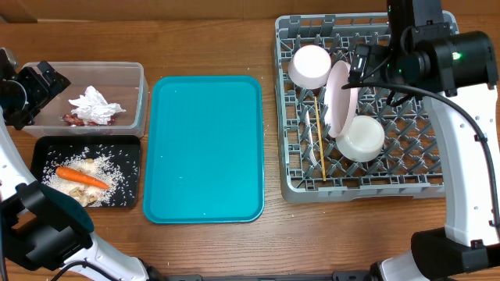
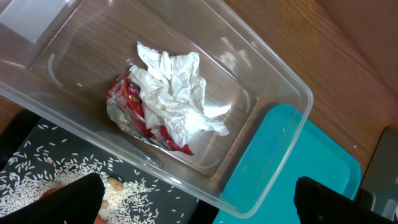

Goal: Sort waste into correct bins and load items into the dishwasher rack

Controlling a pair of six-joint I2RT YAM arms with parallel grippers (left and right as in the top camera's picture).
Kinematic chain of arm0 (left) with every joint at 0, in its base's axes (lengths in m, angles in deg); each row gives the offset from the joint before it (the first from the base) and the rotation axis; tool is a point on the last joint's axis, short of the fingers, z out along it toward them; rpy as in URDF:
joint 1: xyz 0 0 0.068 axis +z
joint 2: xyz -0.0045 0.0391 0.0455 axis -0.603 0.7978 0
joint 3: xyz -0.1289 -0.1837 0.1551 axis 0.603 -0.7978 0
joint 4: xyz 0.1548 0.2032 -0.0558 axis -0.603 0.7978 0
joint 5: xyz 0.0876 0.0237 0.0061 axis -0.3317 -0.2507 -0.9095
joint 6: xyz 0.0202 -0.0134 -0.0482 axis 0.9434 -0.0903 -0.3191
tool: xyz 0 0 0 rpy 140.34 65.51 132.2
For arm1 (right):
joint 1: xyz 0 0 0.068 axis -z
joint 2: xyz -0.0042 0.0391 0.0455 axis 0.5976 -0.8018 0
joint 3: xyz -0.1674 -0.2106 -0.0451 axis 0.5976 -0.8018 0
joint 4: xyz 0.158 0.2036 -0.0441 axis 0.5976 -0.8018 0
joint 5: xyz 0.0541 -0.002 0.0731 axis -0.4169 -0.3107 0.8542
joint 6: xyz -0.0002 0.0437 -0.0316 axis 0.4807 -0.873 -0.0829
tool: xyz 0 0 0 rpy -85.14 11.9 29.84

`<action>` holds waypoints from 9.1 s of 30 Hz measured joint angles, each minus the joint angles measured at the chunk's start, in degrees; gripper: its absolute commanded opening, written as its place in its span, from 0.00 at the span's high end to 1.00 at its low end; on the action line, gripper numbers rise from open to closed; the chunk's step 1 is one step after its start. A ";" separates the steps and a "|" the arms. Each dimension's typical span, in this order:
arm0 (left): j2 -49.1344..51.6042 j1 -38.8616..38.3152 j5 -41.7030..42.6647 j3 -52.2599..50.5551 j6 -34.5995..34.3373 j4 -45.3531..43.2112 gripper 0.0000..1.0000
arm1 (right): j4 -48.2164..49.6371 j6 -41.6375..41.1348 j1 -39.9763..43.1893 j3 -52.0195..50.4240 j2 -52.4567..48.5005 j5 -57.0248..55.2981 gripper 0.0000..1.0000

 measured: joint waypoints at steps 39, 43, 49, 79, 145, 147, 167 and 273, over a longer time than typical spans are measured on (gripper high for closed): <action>0.00 0.00 0.00 0.00 0.00 0.00 0.00 | 0.02 0.00 0.00 -0.04 6.64 0.42 0.00; 0.00 0.00 0.00 0.00 0.00 0.00 0.00 | 0.02 0.02 0.00 -0.02 14.45 0.39 0.00; 0.00 0.00 0.00 0.00 0.00 0.00 0.00 | 0.00 0.00 0.00 0.02 24.41 0.42 0.00; 0.00 0.00 -0.02 0.00 0.00 0.00 0.00 | 15.96 -2.82 0.15 -29.92 70.42 -0.02 0.00; 0.00 0.00 0.00 0.00 0.00 0.02 0.00 | 93.11 -14.19 0.46 -117.85 96.67 2.36 0.00; 0.00 0.00 0.00 0.00 0.00 0.00 0.00 | 92.17 -12.96 0.46 -117.85 96.67 2.36 0.00; 0.00 0.00 0.00 0.00 0.00 0.00 0.00 | 81.29 9.22 0.46 -117.85 96.72 11.37 0.00; -68.02 -45.77 -2.14 -36.28 0.04 -2.93 0.00 | 81.24 10.27 0.46 -117.85 96.74 11.56 0.00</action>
